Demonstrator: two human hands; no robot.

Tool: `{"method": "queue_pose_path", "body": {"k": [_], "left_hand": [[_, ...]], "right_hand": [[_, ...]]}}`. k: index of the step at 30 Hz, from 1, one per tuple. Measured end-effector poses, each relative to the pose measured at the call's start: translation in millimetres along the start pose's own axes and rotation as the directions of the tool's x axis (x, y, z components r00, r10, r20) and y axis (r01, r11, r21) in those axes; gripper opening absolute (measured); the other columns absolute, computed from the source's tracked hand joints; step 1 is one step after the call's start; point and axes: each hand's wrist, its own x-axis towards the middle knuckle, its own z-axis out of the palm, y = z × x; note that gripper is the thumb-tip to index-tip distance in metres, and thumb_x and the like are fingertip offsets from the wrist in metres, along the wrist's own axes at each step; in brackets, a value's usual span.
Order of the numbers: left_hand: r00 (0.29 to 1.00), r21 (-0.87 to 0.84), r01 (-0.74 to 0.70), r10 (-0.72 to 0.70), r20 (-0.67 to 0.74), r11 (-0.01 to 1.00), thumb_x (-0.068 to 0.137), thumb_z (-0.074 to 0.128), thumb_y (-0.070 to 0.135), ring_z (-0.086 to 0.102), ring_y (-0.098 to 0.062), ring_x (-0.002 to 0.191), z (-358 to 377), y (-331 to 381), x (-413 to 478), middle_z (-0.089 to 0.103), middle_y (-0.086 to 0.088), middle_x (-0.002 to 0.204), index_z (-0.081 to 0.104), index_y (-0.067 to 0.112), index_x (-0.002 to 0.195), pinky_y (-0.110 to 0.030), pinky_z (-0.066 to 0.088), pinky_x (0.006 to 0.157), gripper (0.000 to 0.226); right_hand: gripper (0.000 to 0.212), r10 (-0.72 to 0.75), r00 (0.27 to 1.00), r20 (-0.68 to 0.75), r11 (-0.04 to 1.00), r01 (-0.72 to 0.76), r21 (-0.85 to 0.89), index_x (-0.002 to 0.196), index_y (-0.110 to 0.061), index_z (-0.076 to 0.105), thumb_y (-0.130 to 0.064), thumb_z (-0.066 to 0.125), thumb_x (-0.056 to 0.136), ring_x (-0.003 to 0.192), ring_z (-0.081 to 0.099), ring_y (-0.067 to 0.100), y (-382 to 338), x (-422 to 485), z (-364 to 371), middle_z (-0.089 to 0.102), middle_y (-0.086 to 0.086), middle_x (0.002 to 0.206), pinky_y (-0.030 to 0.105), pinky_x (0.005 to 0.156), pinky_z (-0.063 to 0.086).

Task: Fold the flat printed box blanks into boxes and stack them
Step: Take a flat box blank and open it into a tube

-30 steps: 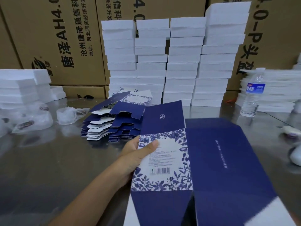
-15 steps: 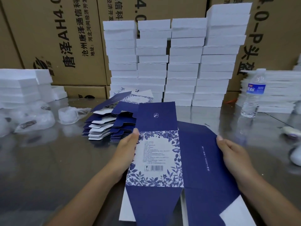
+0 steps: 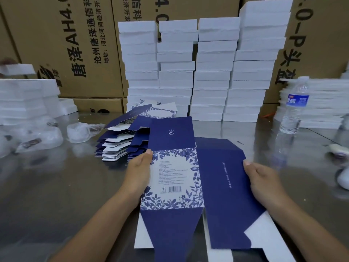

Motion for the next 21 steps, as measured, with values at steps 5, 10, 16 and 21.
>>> {"method": "queue_pose_path", "body": {"k": [5, 10, 16, 21], "left_hand": [[0.990, -0.025, 0.002, 0.002, 0.142, 1.000, 0.098, 0.037, 0.048, 0.058, 0.006, 0.049, 3.8, 1.0, -3.8, 0.061, 0.024, 0.053, 0.062, 0.031, 0.080, -0.006, 0.041, 0.046, 0.036], [0.986, -0.002, -0.059, 0.059, 0.158, 0.998, 0.101, 0.037, 0.038, 0.070, -0.011, 0.090, 3.2, -2.1, -5.3, 0.074, 0.012, 0.093, 0.069, 0.026, 0.094, -0.027, 0.051, 0.081, 0.035], [0.996, -0.065, -0.058, 0.062, 0.062, 0.996, 0.101, 0.037, 0.038, 0.071, -0.009, 0.083, -0.5, -5.0, 2.0, 0.074, 0.012, 0.088, 0.069, 0.028, 0.090, -0.029, 0.051, 0.073, 0.035], [0.994, -0.104, -0.014, 0.025, 0.106, 0.995, 0.099, 0.040, 0.042, 0.071, -0.009, 0.076, -1.7, -2.0, 3.9, 0.075, 0.010, 0.083, 0.070, 0.028, 0.086, -0.020, 0.052, 0.057, 0.036]], "right_hand": [[0.038, -0.050, 0.993, -0.109, 0.998, 0.046, -0.041, 0.067, -0.007, 0.037, -0.025, 0.040, 0.100, 0.058, 0.031, 0.018, -0.4, 2.3, -5.8, 0.033, 0.010, 0.064, 0.027, 0.045, 0.021], [0.051, -0.056, 0.992, -0.111, 0.997, 0.062, 0.051, 0.070, 0.013, 0.044, -0.028, 0.041, 0.100, 0.064, 0.037, 0.020, 0.0, 1.6, -3.8, 0.042, 0.011, 0.071, 0.026, 0.053, 0.028], [0.055, -0.036, 0.999, 0.010, 0.994, 0.035, 0.102, 0.088, 0.023, 0.051, -0.029, 0.039, 0.100, 0.071, 0.047, 0.021, 1.5, -0.6, 3.3, 0.054, 0.035, 0.076, 0.029, 0.068, 0.035], [0.054, -0.029, 0.999, -0.018, 0.997, 0.031, 0.074, 0.079, 0.020, 0.049, -0.028, 0.038, 0.100, 0.065, 0.041, 0.019, 4.6, 0.9, 1.6, 0.047, 0.015, 0.068, 0.025, 0.055, 0.030]]}}
